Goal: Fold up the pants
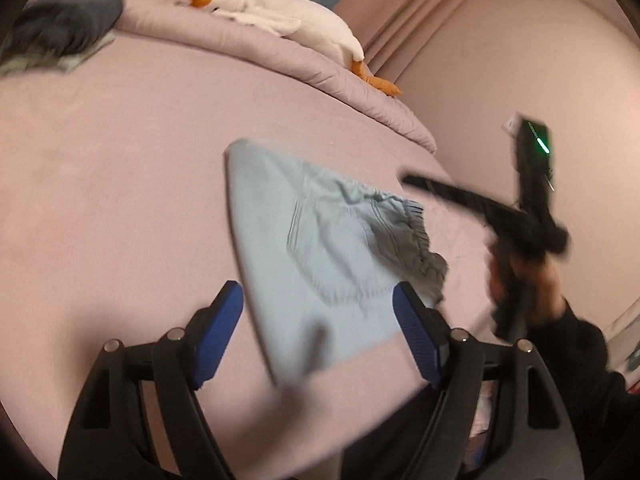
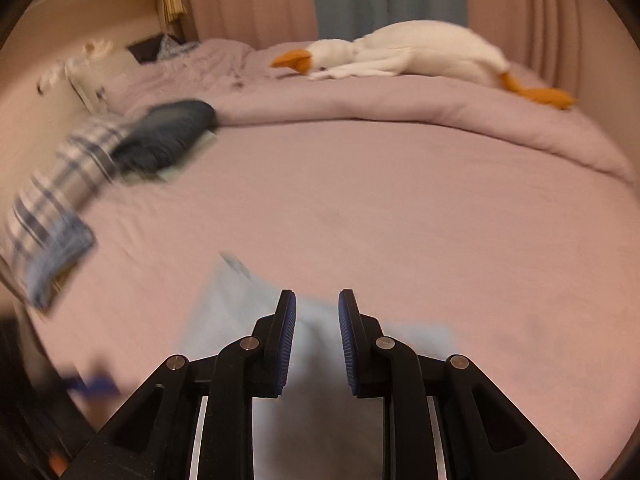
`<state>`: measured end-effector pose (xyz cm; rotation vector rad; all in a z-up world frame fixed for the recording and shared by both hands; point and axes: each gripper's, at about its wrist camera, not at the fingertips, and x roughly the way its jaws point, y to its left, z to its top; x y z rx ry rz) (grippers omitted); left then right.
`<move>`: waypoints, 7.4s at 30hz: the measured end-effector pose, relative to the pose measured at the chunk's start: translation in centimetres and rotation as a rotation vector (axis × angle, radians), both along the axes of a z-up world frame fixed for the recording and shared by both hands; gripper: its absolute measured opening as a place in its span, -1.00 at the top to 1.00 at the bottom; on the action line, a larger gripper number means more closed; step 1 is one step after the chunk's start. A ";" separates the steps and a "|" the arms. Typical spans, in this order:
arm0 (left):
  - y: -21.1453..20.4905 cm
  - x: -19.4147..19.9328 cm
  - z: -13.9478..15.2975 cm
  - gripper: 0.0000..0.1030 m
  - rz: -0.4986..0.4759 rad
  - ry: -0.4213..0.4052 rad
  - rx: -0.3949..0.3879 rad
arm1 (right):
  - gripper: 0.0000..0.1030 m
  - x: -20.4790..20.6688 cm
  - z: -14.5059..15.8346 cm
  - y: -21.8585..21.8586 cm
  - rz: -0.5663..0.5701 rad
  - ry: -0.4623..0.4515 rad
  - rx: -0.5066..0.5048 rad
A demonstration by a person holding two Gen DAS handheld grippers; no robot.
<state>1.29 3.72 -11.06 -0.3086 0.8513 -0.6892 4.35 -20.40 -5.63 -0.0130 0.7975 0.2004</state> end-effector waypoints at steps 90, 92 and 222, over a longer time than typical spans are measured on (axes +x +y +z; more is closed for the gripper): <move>0.0 10.0 -4.0 -0.99 0.007 0.289 -0.147 | -0.58 -0.3 -10.2 -10.4 -0.205 0.287 0.669; -0.8 10.2 -3.9 -0.99 -0.022 0.277 -0.143 | -0.68 0.7 -10.1 -9.8 -0.168 0.300 0.671; 4.2 4.1 9.6 -0.99 0.409 -0.083 0.490 | -0.98 -0.3 3.2 8.9 -0.085 -0.049 0.012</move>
